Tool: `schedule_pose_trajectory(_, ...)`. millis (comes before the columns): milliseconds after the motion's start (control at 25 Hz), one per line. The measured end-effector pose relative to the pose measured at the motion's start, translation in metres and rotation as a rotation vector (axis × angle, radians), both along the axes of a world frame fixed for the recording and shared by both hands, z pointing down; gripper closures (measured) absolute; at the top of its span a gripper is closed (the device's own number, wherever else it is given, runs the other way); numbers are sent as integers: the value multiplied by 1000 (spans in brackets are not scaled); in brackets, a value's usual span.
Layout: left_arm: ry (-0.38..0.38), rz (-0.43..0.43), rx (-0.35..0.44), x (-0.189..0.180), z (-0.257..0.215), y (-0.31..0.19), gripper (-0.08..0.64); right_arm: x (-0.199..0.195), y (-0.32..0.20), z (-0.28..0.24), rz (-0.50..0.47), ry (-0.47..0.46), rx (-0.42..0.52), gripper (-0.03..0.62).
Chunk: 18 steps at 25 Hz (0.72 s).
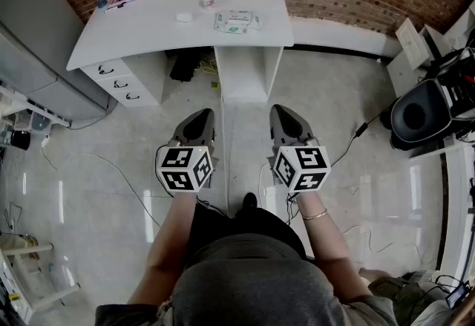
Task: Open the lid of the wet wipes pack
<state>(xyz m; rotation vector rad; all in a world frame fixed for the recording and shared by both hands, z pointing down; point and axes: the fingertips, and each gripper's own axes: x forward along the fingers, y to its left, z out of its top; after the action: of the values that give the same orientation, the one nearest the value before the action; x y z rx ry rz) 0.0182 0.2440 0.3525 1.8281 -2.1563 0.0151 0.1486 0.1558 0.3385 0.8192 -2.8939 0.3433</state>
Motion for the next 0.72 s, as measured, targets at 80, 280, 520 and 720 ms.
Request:
schedule_pose_trajectory(80, 1, -3, 1, 6, 2, -3, 531, 5, -3, 2, 0, 2, -4, 589)
schedule_pose_trajectory(280, 1, -24, 2, 11, 3, -8, 531, 14, -9, 10, 3, 24, -22, 588)
schedule_pose_trajectory(520, 13, -40, -26, 16, 9, -11, 528, 23, -22, 11, 28, 23, -23, 586)
schedule_pose_trajectory(720, 22, -41, -31, 15, 8, -15, 479, 18, -22, 13, 6, 22, -35, 523)
